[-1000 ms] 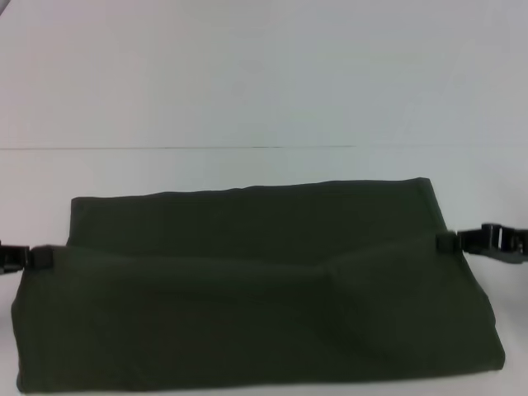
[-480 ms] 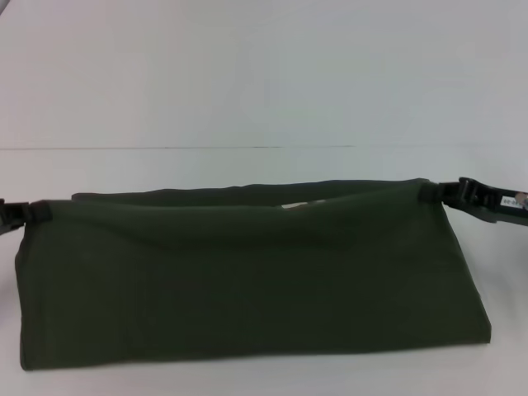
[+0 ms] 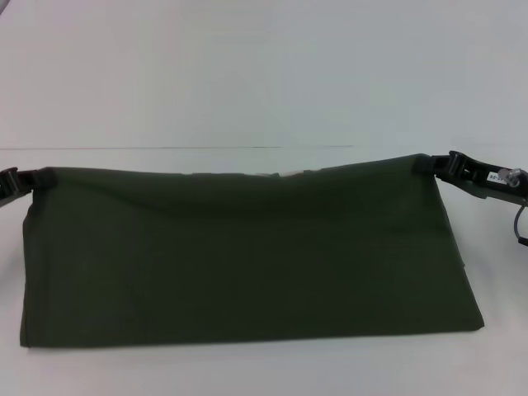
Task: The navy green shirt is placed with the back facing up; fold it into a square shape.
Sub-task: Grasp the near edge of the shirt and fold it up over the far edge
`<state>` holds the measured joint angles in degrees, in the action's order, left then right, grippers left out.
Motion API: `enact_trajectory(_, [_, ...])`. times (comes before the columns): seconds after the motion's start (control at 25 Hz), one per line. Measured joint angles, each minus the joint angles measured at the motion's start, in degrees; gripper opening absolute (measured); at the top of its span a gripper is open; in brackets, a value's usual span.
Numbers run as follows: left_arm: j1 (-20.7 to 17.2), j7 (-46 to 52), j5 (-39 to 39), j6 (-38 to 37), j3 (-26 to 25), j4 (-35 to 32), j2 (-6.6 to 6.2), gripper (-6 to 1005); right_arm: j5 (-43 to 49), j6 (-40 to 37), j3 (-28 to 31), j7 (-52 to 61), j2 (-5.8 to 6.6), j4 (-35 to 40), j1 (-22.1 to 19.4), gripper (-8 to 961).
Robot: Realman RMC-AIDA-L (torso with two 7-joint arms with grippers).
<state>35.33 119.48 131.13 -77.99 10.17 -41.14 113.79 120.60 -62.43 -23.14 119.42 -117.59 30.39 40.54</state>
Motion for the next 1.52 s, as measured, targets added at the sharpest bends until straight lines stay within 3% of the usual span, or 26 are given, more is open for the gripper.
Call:
enact_trajectory(0.28, [0.46,-0.32,-2.42,7.93,3.99,0.23,1.43,46,-0.04,4.53,-1.07,0.01,-1.31,-0.16,0.77,32])
enact_trajectory(0.48, [0.90,-0.67,-2.47,13.84,7.66,0.36,3.11,45,-0.04,8.39,-2.61,-0.51,-2.29,-1.32,1.21,32])
enact_trajectory(1.0, [1.92,-2.86,-3.40,23.77,9.54,1.59,5.65,45,-0.45,14.33,-3.42,-3.32,-2.34,-4.01,2.16,31])
enact_trajectory(1.52, [2.46,-4.75,-4.19,26.73,9.61,2.85,6.50,46,-5.28,17.91,-4.60,-7.13,-2.41,-5.99,3.30,31])
